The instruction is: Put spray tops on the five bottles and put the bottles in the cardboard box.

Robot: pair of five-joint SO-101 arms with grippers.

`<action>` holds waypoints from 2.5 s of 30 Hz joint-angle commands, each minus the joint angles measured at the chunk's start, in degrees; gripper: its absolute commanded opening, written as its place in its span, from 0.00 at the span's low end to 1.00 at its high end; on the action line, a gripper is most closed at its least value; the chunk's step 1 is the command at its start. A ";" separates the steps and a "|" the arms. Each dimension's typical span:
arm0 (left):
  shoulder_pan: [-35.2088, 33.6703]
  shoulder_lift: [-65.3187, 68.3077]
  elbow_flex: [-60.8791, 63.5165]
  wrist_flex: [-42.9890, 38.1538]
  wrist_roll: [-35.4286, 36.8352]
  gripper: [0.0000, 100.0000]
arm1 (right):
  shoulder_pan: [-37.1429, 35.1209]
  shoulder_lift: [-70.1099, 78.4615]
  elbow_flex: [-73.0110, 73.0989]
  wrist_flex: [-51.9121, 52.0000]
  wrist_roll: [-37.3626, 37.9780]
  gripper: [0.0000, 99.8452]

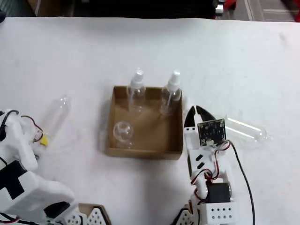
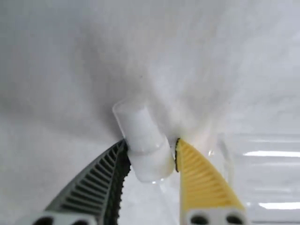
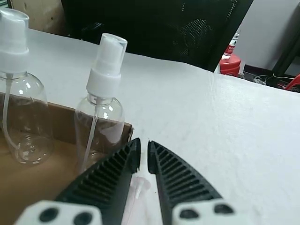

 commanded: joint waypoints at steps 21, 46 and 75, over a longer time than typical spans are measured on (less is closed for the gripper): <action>0.40 -2.42 -20.75 26.20 -9.32 0.02 | -0.22 -0.40 1.32 0.31 0.62 0.02; 24.92 -46.64 -41.05 36.48 -25.85 0.02 | 0.04 -0.48 1.32 0.31 0.62 0.02; 52.00 -72.04 -15.21 15.38 -39.30 0.02 | 0.13 -0.57 1.32 0.31 0.62 0.02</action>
